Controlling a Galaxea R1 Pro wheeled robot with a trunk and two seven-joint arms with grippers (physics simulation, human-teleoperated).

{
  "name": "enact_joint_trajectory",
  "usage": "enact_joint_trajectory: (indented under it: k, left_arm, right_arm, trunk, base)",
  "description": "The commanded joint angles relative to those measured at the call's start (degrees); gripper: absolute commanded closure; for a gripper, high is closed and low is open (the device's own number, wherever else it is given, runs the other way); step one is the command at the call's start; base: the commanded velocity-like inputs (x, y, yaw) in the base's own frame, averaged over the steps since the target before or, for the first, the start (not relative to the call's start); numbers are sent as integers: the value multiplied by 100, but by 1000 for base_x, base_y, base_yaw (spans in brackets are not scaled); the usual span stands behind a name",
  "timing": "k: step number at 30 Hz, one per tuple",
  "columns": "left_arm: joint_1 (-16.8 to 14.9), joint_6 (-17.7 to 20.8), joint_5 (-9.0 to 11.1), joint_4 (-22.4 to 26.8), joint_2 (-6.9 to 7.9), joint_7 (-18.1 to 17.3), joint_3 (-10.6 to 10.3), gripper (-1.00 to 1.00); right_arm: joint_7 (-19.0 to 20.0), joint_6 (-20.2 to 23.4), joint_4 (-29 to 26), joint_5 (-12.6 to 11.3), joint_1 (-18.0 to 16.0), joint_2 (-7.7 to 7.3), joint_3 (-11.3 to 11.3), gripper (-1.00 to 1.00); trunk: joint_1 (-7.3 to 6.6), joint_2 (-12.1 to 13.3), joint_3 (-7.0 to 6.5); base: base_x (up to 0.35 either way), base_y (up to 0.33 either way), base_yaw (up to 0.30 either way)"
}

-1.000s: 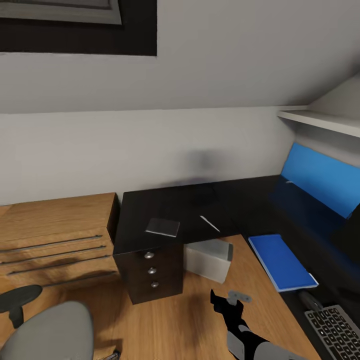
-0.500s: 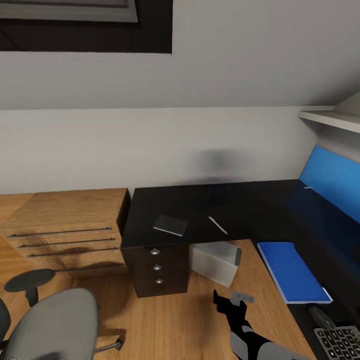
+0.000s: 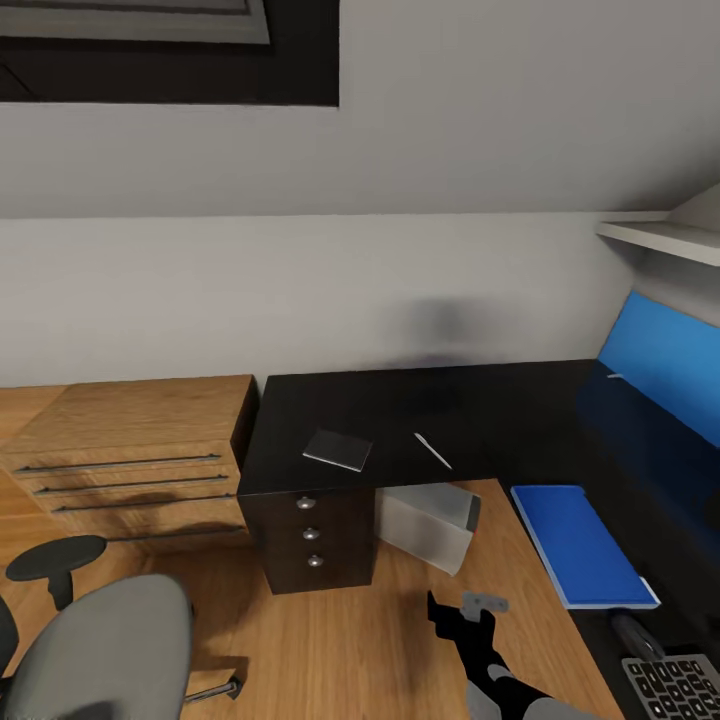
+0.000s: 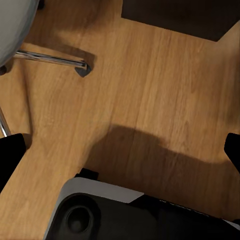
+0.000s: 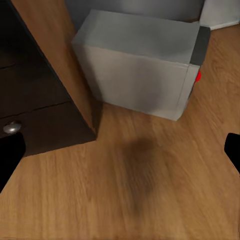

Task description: In the bedroom, organize the workspace by keeping the computer under the desk, ensuring the monitor is on the desk, placing the keyboard on the desk next to the monitor, placing the mouse on the desk next to the keyboard, moving the folder from the swivel chair onto the desk next to the mouse, stacking the notebook on top of the folder with the pen on top of the notebook, and positioning the swivel chair next to the desk.

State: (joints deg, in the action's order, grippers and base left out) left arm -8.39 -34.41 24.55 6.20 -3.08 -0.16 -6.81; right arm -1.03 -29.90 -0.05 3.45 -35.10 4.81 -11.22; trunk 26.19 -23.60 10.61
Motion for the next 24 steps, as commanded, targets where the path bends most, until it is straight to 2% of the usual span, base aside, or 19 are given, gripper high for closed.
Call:
enact_joint_trajectory:
  k: [1,5,9,14,24]
  left_arm:
    - [-5,-21,58,-5,1,-2,-50,-100]
    - [-4,-22,58,-5,1,-2,-55,-100]
    - [-4,-22,52,-5,1,-2,-57,-100]
    - [-4,-22,56,-5,1,-2,-57,-100]
    - [-5,-26,58,-5,3,-2,-52,-100]
  right_arm:
    - [-13,-52,5,70,0,1,-38,-100]
    - [-31,-212,0,148,13,9,-50,-100]
    - [-47,-262,4,167,19,38,-54,-100]
    - [-54,-277,-5,173,20,21,-60,-100]
    - [-55,-286,-5,176,20,17,-64,-100]
  trunk:
    - [3,-11,11]
    - [3,-11,11]
    - [3,-11,11]
    - [3,-11,17]
    - [3,-11,41]
  base:
    - [0,0,0]
    - [5,-54,0]
    - [50,-218,82]
    - [43,-191,222]
    - [6,-30,264]
